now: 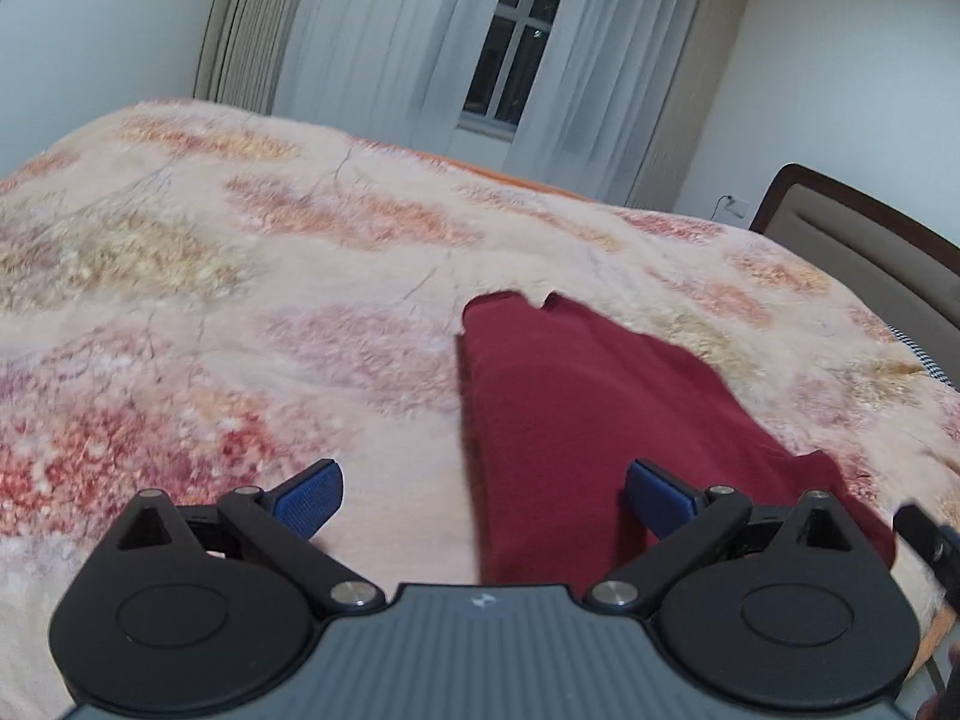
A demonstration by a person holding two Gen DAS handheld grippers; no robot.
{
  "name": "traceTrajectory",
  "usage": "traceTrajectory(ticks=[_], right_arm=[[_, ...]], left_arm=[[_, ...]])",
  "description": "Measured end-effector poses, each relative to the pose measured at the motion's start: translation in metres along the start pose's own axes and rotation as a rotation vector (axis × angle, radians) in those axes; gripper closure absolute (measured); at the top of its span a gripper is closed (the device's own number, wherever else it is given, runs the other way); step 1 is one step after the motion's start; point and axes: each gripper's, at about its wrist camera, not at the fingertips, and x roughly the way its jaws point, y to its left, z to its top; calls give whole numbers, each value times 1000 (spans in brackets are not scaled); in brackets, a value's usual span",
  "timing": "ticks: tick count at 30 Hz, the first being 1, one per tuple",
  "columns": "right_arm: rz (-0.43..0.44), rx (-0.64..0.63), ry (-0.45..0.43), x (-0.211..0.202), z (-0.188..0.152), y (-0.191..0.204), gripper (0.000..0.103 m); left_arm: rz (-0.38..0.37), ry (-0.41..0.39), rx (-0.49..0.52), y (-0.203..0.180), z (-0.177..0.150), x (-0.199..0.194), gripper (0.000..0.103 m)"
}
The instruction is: Fold small clothes
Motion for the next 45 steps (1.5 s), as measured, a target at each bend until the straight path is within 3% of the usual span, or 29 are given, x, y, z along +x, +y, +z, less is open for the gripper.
traceTrajectory(ticks=[4, 9, 11, 16, 30, 38, 45], right_arm=[[59, -8, 88, 39, 11, 15, 0], [-58, -94, 175, 67, -8, 30, 0], [-62, -88, 192, 68, -21, 27, 0], [-37, -15, 182, 68, -42, 14, 0], [-23, 10, 156, 66, -48, 11, 0], [17, 60, 154, 64, -24, 6, 0], [71, 112, 182, 90, -7, 4, 0]], left_arm=[[-7, 35, -14, 7, -10, 10, 1], [-26, 30, -28, 13, -20, 13, 0], [-32, 33, -27, 14, -22, 15, 0], [-30, 28, -19, 13, -25, 16, 0], [-28, 40, -33, 13, -22, 15, 1], [-85, 20, -95, 17, 3, 12, 0], [-61, 81, -57, 5, 19, 44, 0]])
